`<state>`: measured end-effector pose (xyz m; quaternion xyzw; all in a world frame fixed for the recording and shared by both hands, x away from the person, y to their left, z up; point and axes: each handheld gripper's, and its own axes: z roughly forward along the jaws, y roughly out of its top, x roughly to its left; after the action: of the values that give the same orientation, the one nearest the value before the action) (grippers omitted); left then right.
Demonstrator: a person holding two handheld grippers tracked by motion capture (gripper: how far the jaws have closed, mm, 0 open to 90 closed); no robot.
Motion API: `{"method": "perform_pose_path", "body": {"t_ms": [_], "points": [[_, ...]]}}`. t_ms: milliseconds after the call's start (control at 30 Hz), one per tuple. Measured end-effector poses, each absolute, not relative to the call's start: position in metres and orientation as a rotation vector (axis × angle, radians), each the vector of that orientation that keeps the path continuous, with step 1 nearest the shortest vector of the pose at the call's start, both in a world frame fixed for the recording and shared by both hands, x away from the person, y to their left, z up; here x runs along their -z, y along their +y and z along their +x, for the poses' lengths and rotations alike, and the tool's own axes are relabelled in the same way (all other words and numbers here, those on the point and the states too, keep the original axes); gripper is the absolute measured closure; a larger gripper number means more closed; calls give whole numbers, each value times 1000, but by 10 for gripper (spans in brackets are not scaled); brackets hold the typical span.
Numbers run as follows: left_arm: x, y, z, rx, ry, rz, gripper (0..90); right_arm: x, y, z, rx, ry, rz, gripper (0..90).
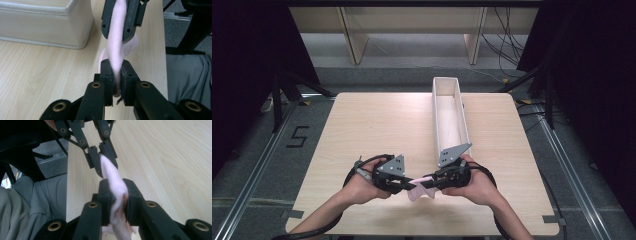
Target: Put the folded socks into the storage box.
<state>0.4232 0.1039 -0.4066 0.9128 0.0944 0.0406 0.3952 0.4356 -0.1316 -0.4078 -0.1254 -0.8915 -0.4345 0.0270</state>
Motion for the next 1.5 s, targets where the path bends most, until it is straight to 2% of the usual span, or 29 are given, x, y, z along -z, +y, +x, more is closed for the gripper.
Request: {"method": "perform_pose_path", "body": {"t_ms": [200, 333, 533, 867, 1067, 1500], "points": [[406, 108, 424, -160, 389, 2243, 467, 402, -139, 437, 1399, -2760, -441, 820], [404, 114, 423, -184, 452, 2198, 361, 399, -146, 440, 1412, -2749, -485, 822], [405, 126, 419, -210, 503, 2146, 338, 397, -156, 443, 1447, -2749, -545, 821], [410, 143, 415, -236, 623, 2075, 248, 394, -167, 446, 1462, -2734, -619, 820], [412, 146, 415, -273, 662, 2028, 245, 393, -173, 450, 1504, -2732, -642, 820], [422, 150, 413, -289, 698, 2034, 268, 389, -184, 453, 1531, -2691, -726, 816]]}}
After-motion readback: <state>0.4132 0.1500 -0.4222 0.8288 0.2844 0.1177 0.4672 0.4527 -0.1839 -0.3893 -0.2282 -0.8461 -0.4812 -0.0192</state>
